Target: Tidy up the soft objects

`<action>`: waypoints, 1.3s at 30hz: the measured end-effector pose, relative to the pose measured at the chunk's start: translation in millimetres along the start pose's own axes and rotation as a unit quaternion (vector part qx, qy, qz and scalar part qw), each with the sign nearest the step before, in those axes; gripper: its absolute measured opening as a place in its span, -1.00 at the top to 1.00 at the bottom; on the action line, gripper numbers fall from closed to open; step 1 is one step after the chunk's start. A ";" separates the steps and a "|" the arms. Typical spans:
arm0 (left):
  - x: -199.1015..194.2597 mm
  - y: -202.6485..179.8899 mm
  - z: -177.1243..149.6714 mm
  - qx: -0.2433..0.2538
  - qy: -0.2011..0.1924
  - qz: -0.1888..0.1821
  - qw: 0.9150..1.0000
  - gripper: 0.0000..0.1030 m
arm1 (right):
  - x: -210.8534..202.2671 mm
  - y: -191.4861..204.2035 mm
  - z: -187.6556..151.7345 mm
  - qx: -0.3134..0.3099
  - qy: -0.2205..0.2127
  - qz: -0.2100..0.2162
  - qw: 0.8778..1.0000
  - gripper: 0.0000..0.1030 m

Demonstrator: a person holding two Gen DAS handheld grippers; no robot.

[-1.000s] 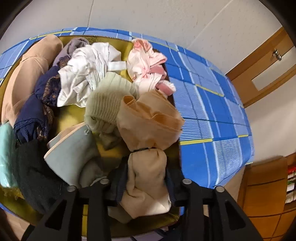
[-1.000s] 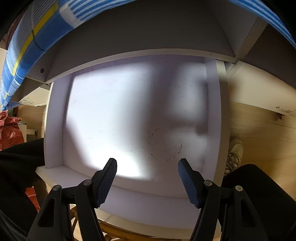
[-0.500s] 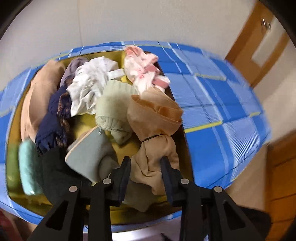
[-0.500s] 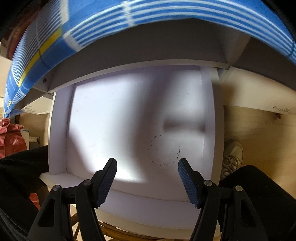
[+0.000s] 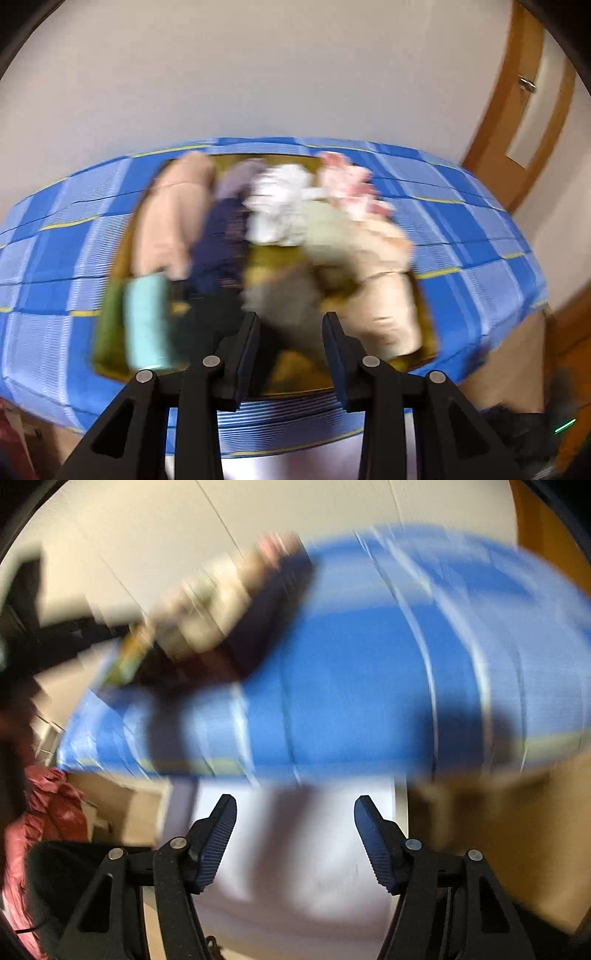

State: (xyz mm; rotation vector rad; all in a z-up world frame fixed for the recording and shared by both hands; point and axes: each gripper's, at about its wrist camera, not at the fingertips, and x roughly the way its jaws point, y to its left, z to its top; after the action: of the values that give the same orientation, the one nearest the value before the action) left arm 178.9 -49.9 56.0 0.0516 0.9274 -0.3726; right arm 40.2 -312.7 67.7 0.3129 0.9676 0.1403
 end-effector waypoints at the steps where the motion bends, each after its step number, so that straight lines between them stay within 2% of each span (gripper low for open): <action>1: -0.3 10.9 -1.1 -0.008 -0.001 0.005 1.000 0.32 | -8.8 5.9 13.2 -0.014 -0.017 0.005 1.000 -0.30; 2: 0.1 19.0 -1.7 -0.016 0.000 0.011 1.000 0.32 | -17.3 15.1 32.5 -0.035 -0.032 0.006 0.999 -0.30; 4: 3.2 39.1 0.1 -0.041 0.005 0.023 0.999 0.32 | -20.1 29.2 65.1 -0.064 -0.036 -0.003 0.997 -0.23; 9: 13.4 71.9 9.1 -0.072 0.015 0.042 0.996 0.32 | 11.4 51.8 139.6 -0.111 -0.015 -0.038 0.993 -0.01; 12: 21.1 82.4 14.8 -0.071 0.022 0.055 0.996 0.32 | 39.8 59.3 166.7 -0.135 0.008 -0.062 0.989 0.07; 18: 36.2 92.2 17.0 -0.073 0.037 0.031 0.996 0.32 | 101.0 71.7 194.8 -0.169 0.055 -0.096 0.979 0.08; 21: 44.2 92.7 11.4 -0.067 0.048 0.029 0.996 0.32 | 116.9 76.8 202.2 -0.148 0.069 -0.062 0.985 0.07; 24: 43.7 91.5 7.6 -0.061 0.043 0.029 0.997 0.32 | 129.6 83.5 201.3 -0.119 0.087 -0.028 0.989 0.07; 27: 41.7 90.7 5.9 -0.059 0.043 0.024 0.997 0.32 | 132.4 88.6 192.7 -0.134 0.100 -0.009 0.986 0.02; 31: 34.3 90.6 2.0 -0.068 0.031 0.019 0.997 0.32 | 93.1 76.5 193.3 -0.113 0.047 0.022 0.992 0.03; 34: 30.0 87.0 -0.3 -0.068 0.018 0.023 0.997 0.32 | 64.6 77.3 183.4 -0.136 0.031 -0.002 0.990 0.03; 36: 32.7 82.8 -0.6 -0.067 0.022 0.017 0.997 0.32 | 67.0 86.7 172.0 -0.166 0.060 -0.011 0.984 0.10; 39: 33.9 72.5 -1.8 -0.057 0.026 0.018 0.998 0.32 | 87.6 91.5 160.0 -0.168 0.102 -0.027 0.980 0.28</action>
State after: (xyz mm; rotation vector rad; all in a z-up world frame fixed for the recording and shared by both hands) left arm 220.3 8.4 19.7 -0.0260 0.9970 -0.2866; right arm 223.7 -235.5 112.7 -0.0398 1.1344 0.2862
